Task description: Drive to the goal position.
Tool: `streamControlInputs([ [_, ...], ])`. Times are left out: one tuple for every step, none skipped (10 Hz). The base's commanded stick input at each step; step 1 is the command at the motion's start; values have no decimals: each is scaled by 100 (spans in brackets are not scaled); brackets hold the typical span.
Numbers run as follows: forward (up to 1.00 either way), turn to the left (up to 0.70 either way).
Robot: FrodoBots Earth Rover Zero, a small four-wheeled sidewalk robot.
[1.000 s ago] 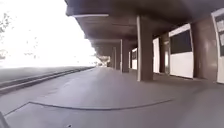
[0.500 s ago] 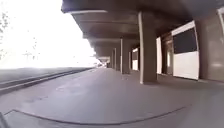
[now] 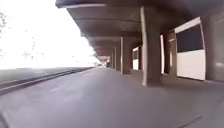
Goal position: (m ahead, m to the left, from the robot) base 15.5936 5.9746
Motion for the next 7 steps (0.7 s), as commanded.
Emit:
streamControlInputs([
  [70, 0],
  [70, 0],
  [70, 0],
  [70, 0],
  [70, 2],
  [70, 5],
  [70, 29],
])
